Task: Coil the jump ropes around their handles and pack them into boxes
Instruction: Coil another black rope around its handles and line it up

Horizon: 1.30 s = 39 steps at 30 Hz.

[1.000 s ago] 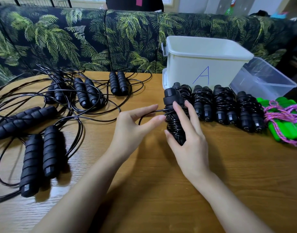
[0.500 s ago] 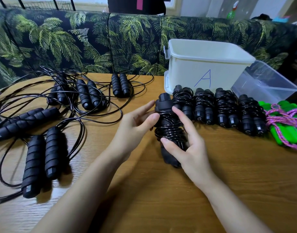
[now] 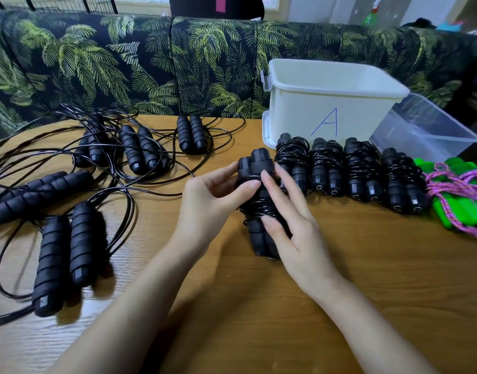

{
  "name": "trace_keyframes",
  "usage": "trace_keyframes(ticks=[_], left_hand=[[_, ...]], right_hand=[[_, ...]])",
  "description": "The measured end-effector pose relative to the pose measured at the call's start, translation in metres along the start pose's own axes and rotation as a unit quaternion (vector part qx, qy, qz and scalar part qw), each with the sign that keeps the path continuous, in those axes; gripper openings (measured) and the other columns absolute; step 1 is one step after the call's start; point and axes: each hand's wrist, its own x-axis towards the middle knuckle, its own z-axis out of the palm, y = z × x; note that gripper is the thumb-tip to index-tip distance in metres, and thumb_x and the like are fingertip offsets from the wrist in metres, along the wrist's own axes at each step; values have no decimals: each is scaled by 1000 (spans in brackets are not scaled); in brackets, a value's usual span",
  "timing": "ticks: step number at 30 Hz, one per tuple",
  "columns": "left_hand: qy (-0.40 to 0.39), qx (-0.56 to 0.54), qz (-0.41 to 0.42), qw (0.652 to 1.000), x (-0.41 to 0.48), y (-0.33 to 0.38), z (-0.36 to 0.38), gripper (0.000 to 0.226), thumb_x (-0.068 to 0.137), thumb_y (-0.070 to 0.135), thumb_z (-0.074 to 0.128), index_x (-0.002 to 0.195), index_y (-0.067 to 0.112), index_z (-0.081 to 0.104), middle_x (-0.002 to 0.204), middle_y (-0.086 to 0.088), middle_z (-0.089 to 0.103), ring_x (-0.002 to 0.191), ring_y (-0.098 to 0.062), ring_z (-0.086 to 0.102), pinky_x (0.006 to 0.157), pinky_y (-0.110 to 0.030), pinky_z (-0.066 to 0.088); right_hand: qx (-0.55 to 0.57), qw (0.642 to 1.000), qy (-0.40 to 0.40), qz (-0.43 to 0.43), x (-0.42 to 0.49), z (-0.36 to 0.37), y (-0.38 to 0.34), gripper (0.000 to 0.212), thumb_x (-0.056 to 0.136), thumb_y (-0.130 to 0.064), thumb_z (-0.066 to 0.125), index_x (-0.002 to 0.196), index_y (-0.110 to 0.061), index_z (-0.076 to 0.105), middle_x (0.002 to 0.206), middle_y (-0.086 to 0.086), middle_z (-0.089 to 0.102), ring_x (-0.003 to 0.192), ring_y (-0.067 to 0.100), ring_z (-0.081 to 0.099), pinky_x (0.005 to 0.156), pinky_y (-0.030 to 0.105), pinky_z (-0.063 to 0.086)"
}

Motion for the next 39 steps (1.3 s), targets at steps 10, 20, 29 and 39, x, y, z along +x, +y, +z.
trace_keyframes(ticks=[10,20,29,39], left_hand=[[47,-2,-4,999,-2,-7,6,37,78,5,79,107,25,68,94,6,77,97,-8,71,79,-20,55],[31,105,23,994,-13,-11,19,55,77,2,80,111,40,58,102,12,74,101,-2,69,96,-33,55],[-15,367,167,915,-20,-12,21,36,88,29,68,115,18,46,92,11,70,79,-21,70,68,-36,54],[10,296,195,935,-1,-19,5,17,95,19,65,82,11,57,70,5,62,63,-11,62,61,-28,51]], right_hand=[[-75,997,-12,12,2,-4,6,70,101,1,43,154,-39,21,163,-22,10,148,0,18,106,12,34],[-404,912,33,67,3,9,6,113,64,-50,84,153,-13,25,158,11,34,130,30,50,76,38,58],[-397,915,56,33,2,8,8,79,75,-29,71,146,-20,37,159,-2,30,113,32,58,51,38,55],[-379,923,49,44,5,1,12,88,64,-30,85,140,-23,41,158,-10,33,114,26,59,53,34,53]])
